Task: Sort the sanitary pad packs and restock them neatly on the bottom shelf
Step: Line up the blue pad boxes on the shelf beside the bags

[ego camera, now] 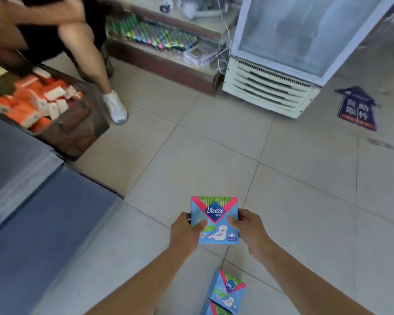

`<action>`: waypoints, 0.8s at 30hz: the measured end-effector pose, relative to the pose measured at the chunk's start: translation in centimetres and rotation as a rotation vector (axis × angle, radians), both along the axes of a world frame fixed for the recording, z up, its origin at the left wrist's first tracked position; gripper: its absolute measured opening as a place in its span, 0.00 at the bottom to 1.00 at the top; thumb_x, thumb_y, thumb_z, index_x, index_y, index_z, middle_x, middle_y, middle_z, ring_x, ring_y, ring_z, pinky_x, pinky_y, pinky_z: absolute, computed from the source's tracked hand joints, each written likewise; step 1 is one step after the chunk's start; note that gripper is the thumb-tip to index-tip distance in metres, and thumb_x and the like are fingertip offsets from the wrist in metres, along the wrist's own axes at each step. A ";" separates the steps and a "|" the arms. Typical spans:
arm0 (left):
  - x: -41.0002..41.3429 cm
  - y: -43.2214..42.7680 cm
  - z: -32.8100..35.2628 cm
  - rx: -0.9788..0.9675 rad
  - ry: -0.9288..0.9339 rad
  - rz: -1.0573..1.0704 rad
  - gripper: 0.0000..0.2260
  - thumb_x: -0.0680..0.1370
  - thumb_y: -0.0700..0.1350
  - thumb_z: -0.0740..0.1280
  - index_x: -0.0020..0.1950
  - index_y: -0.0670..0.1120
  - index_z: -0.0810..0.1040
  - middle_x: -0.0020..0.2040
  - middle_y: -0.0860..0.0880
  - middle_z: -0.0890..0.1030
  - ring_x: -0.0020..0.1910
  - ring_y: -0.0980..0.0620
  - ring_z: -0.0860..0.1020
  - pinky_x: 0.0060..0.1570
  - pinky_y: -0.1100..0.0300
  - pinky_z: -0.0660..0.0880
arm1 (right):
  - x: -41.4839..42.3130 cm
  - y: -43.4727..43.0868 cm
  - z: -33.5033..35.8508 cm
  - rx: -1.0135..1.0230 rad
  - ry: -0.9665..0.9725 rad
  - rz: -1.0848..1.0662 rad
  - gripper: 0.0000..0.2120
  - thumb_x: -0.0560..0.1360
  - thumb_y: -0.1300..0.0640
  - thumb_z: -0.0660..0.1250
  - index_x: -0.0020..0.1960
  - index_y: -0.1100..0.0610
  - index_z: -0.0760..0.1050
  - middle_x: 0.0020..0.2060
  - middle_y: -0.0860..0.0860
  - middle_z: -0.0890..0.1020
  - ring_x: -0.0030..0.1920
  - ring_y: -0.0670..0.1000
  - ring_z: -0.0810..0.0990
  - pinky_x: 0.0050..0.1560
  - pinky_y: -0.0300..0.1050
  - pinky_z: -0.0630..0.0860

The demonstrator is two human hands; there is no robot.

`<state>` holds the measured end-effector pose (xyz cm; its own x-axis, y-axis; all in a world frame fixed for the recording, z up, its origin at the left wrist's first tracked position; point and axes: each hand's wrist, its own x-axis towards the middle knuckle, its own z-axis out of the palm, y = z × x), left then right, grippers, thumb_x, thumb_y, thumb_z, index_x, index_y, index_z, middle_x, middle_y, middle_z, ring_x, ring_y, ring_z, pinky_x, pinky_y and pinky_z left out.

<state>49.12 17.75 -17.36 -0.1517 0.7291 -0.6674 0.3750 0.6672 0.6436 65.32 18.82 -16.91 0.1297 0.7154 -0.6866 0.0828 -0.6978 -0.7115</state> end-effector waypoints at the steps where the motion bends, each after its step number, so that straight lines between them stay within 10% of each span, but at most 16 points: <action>1: -1.2 0.3 2.0 0.011 -0.001 0.035 0.14 0.76 0.49 0.69 0.57 0.42 0.74 0.49 0.48 0.78 0.39 0.54 0.75 0.26 0.71 0.65 | -1.2 0.7 2.0 0.018 0.001 0.040 0.06 0.76 0.66 0.66 0.53 0.62 0.75 0.46 0.57 0.83 0.40 0.54 0.83 0.40 0.43 0.79; 15: -20.9 2.1 13.1 0.133 0.156 0.433 0.12 0.77 0.49 0.67 0.56 0.43 0.72 0.52 0.46 0.79 0.46 0.46 0.78 0.38 0.59 0.71 | -23.5 8.5 13.3 0.147 0.067 0.426 0.04 0.76 0.69 0.64 0.50 0.62 0.74 0.42 0.57 0.82 0.36 0.51 0.81 0.28 0.36 0.74; 24: -36.0 2.6 13.4 0.238 0.375 0.606 0.14 0.80 0.44 0.63 0.64 0.40 0.69 0.60 0.43 0.75 0.58 0.43 0.74 0.50 0.53 0.70 | -42.8 12.3 12.9 0.173 0.073 0.662 0.12 0.75 0.71 0.62 0.56 0.61 0.71 0.51 0.57 0.80 0.48 0.54 0.80 0.38 0.41 0.75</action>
